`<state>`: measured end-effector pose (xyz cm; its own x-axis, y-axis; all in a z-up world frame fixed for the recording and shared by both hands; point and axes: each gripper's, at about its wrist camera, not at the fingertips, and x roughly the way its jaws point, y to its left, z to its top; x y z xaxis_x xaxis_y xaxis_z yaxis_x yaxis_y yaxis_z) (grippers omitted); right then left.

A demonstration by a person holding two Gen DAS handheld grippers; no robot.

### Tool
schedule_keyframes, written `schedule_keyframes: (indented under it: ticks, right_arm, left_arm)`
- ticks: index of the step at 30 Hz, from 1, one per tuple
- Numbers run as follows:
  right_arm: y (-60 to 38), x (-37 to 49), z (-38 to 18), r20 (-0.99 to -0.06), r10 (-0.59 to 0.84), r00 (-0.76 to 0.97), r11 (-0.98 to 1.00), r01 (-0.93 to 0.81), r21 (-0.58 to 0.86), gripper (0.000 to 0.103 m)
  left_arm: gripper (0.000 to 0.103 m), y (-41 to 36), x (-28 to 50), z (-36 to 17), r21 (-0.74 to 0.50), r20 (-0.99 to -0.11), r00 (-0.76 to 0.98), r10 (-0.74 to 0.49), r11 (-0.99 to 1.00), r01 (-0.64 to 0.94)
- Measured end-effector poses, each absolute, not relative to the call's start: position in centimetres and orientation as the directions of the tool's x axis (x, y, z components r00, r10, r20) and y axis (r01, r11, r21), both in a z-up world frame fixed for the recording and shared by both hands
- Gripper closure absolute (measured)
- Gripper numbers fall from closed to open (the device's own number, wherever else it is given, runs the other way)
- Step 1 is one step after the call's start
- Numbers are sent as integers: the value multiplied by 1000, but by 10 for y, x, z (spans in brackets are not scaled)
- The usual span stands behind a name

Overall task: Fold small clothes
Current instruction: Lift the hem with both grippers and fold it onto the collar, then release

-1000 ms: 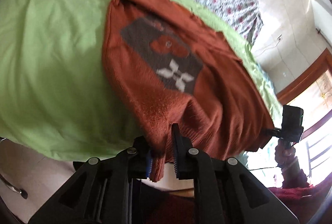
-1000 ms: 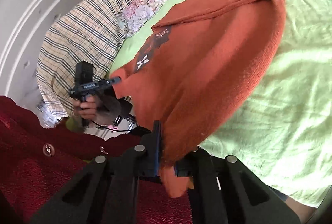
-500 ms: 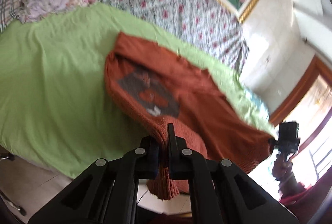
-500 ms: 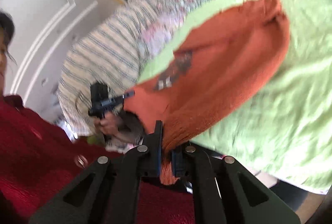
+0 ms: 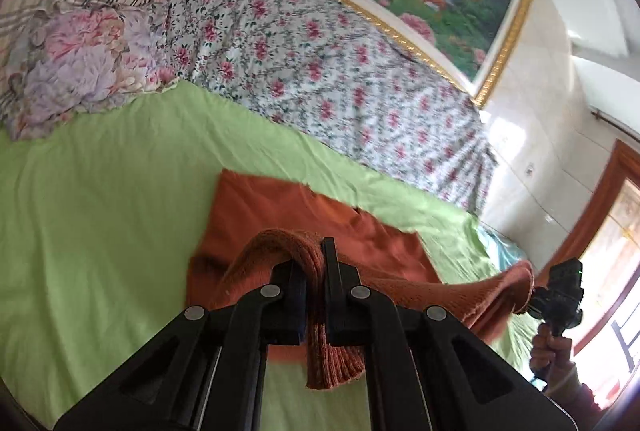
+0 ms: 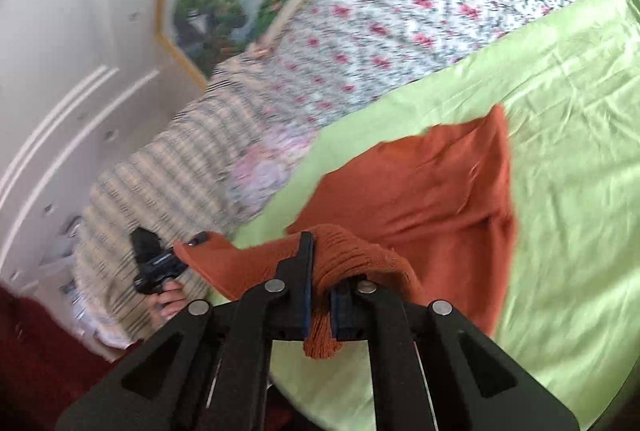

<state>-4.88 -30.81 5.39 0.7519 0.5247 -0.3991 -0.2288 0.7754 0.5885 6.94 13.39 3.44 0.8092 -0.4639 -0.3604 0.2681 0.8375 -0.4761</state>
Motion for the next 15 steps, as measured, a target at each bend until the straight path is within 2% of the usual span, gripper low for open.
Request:
schedule_keyframes:
  ticks: [7, 15]
  right_arm:
    - [-339, 58, 45, -518, 420, 745, 839, -102, 534, 96]
    - [-372, 142, 9, -603, 397, 691, 840, -10, 542, 96]
  left_arm:
    - [99, 125, 185, 19, -475, -443, 796, -413, 861, 182]
    - [99, 115, 273, -25, -447, -567, 731, -379, 887, 113]
